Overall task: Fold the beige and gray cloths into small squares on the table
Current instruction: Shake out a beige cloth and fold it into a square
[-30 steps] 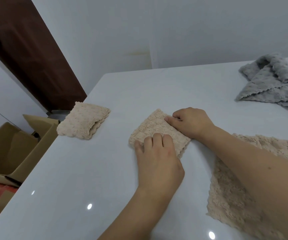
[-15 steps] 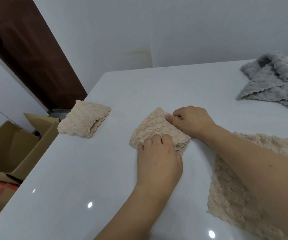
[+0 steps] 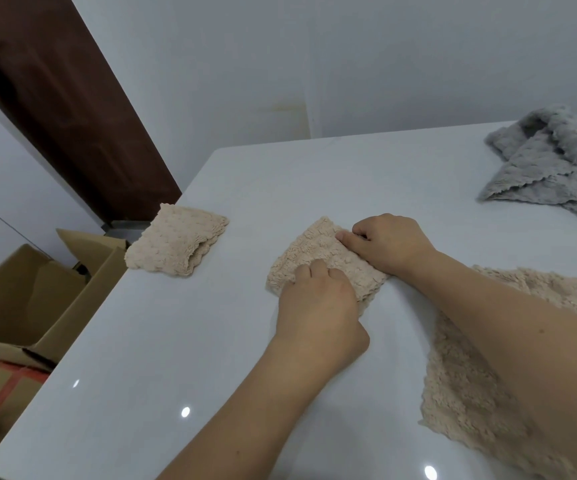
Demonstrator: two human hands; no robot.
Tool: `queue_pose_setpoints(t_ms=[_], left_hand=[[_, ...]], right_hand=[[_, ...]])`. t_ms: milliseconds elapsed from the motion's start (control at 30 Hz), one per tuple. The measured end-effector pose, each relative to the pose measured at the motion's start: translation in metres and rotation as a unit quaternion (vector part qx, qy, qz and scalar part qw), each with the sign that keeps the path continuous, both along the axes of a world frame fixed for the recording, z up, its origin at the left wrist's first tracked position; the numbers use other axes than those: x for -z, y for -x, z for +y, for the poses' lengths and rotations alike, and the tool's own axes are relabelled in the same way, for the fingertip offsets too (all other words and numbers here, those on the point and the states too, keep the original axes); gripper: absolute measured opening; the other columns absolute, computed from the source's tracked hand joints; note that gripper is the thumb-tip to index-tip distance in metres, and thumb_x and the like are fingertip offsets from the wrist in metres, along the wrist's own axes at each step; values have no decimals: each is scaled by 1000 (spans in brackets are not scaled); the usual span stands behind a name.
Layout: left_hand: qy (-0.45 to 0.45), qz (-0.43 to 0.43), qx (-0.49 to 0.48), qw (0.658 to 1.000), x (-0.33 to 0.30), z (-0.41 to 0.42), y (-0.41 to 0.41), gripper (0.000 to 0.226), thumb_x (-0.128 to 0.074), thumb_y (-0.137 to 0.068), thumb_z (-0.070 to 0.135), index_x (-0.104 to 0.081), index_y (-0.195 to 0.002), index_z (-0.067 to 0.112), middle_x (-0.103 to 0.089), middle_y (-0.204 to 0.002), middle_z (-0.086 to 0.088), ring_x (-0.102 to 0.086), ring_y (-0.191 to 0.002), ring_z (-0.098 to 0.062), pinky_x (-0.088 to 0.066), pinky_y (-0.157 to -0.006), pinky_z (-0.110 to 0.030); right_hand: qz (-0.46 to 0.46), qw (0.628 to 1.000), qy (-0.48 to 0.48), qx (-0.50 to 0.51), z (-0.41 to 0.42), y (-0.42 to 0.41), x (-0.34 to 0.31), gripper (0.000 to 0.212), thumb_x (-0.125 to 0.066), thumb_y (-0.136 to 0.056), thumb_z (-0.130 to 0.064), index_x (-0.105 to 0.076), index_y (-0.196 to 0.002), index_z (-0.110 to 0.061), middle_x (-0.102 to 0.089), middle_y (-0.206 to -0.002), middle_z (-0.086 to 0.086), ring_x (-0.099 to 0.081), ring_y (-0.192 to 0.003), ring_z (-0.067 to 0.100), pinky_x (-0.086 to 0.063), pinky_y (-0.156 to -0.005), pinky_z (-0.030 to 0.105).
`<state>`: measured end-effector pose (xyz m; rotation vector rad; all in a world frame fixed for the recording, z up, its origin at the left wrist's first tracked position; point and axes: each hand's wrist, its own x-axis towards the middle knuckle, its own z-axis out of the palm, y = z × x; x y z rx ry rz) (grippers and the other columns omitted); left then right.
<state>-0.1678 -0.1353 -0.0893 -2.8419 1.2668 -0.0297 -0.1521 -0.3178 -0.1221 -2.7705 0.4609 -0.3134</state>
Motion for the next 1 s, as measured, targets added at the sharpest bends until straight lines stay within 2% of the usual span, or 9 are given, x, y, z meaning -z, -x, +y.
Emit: queue_pose_setpoints(t_ms=[167, 233, 333, 467, 667, 767, 833, 933, 1000], left_hand=[[-14, 39, 21, 999, -6, 11, -3, 52, -39, -73, 51, -54, -110, 17, -49, -117, -1, -44, -110, -25, -33, -96, -36], [50, 126, 6, 991, -8, 19, -17, 48, -31, -78, 55, -61, -94, 21, -55, -109, 7, -47, -108, -18, -31, -103, -36], [195, 244, -4, 950, 0, 32, -40, 27, -48, -95, 38, -69, -81, 27, -62, -101, 14, -50, -108, -8, -27, -109, -36], [167, 211, 35, 962, 10, 36, -42, 3, -59, -91, 37, -61, -93, 40, -51, -110, 21, -38, -116, -3, -14, -104, -22], [136, 220, 46, 965, 9, 31, -49, 22, -69, -78, 54, -56, -92, 42, -46, -111, 23, -33, -115, -1, -12, -103, -23], [93, 217, 56, 970, 6, 26, -51, 33, -71, -72, 62, -55, -92, 41, -44, -112, 21, -31, -115, -4, -15, -102, -25], [79, 269, 54, 958, -1, 27, -53, 34, -73, -71, 61, -59, -92, 38, -48, -109, 19, -36, -114, -6, -22, -101, -25], [222, 400, 3, 889, -17, 32, -67, 20, -73, -77, 45, -70, -89, 29, -66, -94, 15, -59, -92, -5, -46, -88, -27], [315, 328, -70, 888, -18, 32, -86, 11, -64, -86, 34, -69, -89, 24, -69, -90, 10, -63, -84, -8, -51, -81, -31]], right_hand=[[0, 1000, 4, -1, -1, -1, 0, 56, -36, -95, -57, -37, -57, -16, -51, -54, -2, -48, -56, 17, -35, -55, 31], [0, 1000, 8, -3, -1, 0, -1, 56, -36, -95, -57, -37, -58, -16, -48, -54, -2, -46, -55, 16, -33, -53, 30], [-3, 1000, 6, -9, 0, 0, -2, 56, -37, -95, -58, -37, -57, -16, -47, -53, -3, -46, -54, 16, -33, -53, 30], [-5, 1000, 2, -10, -1, 1, -3, 57, -37, -95, -58, -35, -57, -16, -45, -52, -3, -44, -52, 15, -35, -55, 31], [-11, 1000, -2, -7, -1, 0, 0, 56, -38, -94, -59, -37, -58, -16, -47, -52, -4, -45, -52, 15, -35, -54, 31], [-8, 1000, 5, 4, 1, 1, -2, 53, -37, -93, -61, -43, -62, -18, -53, -58, -6, -50, -59, 13, -35, -56, 30], [5, 1000, 21, 10, 5, 3, -3, 53, -31, -94, -61, -44, -63, -21, -54, -63, -7, -53, -64, 15, -34, -57, 31], [53, 997, 30, 42, 16, 5, -16, 62, -16, -93, -66, -46, -67, -19, -57, -69, -3, -58, -71, 20, -38, -60, 32], [117, 989, 11, 88, 21, 5, -30, 77, -9, -88, -74, -55, -71, -15, -62, -72, 0, -60, -69, 20, -41, -62, 32]])
